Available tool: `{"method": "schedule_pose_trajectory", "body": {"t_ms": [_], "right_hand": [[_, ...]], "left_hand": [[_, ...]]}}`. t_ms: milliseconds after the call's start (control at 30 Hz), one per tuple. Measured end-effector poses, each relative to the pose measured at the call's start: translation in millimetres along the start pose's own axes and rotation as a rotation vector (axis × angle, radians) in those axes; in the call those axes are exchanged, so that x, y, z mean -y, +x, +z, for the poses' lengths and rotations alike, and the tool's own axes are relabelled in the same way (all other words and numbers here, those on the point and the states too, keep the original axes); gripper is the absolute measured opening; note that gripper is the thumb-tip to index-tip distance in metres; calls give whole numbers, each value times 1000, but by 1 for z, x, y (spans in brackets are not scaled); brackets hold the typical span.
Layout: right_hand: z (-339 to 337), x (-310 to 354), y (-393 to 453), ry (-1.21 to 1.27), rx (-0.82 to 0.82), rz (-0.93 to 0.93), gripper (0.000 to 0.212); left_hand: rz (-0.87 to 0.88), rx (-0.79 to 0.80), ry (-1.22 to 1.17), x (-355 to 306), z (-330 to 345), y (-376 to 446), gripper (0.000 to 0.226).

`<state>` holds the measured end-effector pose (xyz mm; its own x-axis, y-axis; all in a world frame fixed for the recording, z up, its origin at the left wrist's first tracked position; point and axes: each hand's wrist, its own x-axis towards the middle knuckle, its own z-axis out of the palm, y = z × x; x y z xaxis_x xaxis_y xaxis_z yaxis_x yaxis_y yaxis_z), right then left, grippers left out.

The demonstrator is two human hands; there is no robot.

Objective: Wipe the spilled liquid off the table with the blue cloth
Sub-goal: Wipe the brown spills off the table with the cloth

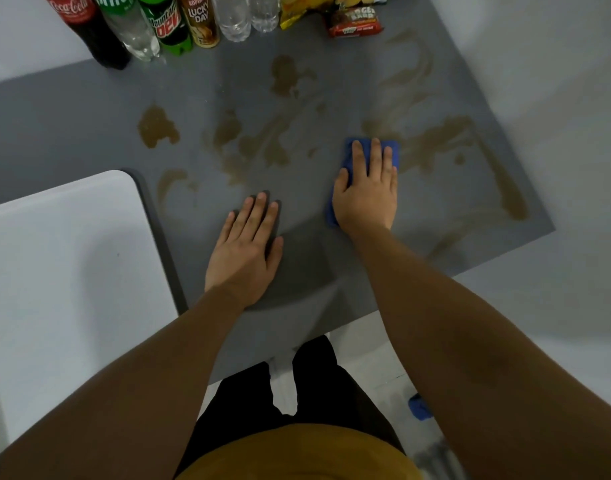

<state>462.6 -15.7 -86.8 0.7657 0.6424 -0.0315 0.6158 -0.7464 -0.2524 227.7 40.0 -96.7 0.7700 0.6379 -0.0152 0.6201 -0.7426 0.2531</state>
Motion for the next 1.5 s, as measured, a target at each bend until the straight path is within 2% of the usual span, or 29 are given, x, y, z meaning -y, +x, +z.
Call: {"method": "schedule_pose_trajectory", "body": {"t_ms": [267,400,567,800,1067,1300,1400,1500], "right_hand": [[-4,-26,-50,-2,-29,108,61],[-2,-24,-98,-62,-39,62,59],[9,0,-130,-58,70,-33,61],[11,23,-87,-42,57,-188,59],[12,40,-43,-22,57,-239,59],[-1,42,-47,80,158,-308,56],[-22,25,-36,160,98,-359,48],[-42,-2,-18,167,5,-322,40]], "left_hand": [[3,-2,-4,-1,-1,-1,60],[0,-2,-8,0,0,-1,60],[10,-25,-18,0,0,0,60],[8,-29,-35,-2,-1,-1,58],[-33,1,-167,-5,-13,1,54],[-112,-141,-230,-22,-28,1,41],[-125,-162,-276,-40,-31,18,38],[-160,-87,-332,-68,-29,49,45]]}}
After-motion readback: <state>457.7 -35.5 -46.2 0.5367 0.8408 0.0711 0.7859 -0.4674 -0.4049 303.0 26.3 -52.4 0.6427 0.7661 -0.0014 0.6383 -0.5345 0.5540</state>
